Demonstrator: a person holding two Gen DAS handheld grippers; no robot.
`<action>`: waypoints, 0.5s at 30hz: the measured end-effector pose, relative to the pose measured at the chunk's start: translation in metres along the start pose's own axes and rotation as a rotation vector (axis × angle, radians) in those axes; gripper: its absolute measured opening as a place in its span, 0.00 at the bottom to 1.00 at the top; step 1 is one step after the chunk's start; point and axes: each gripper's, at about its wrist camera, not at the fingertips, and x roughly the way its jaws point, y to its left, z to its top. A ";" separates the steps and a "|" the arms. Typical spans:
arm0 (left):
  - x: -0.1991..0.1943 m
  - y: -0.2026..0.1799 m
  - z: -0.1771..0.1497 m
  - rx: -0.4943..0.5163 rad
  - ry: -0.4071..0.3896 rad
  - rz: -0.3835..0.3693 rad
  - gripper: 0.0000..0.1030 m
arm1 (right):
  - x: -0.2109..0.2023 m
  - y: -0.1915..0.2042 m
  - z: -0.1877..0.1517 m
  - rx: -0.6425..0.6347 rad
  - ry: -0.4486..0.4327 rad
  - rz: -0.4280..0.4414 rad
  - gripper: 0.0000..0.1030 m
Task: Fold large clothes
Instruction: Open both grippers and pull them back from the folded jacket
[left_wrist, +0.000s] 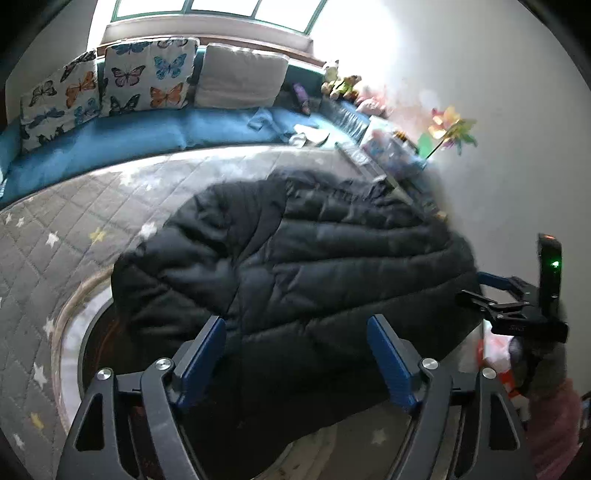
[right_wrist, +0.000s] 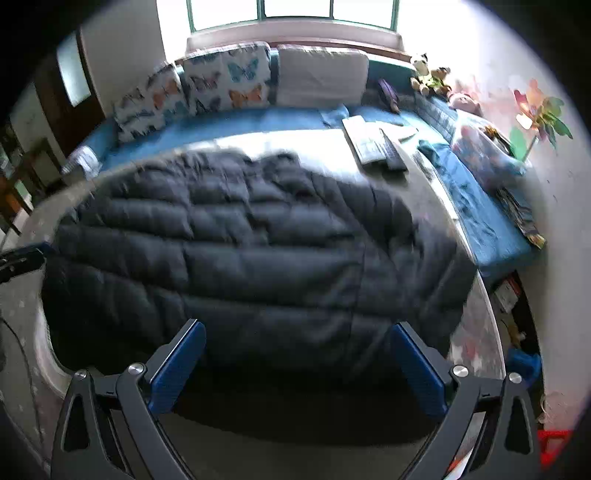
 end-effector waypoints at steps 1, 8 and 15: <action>0.007 0.000 -0.004 -0.007 0.021 0.010 0.81 | 0.008 0.001 -0.004 0.001 0.024 -0.017 1.00; -0.016 -0.016 -0.030 0.058 -0.046 0.074 0.81 | -0.009 0.019 -0.017 -0.039 -0.059 -0.074 1.00; -0.050 -0.037 -0.066 0.152 -0.123 0.190 0.81 | -0.039 0.052 -0.044 -0.104 -0.179 -0.129 1.00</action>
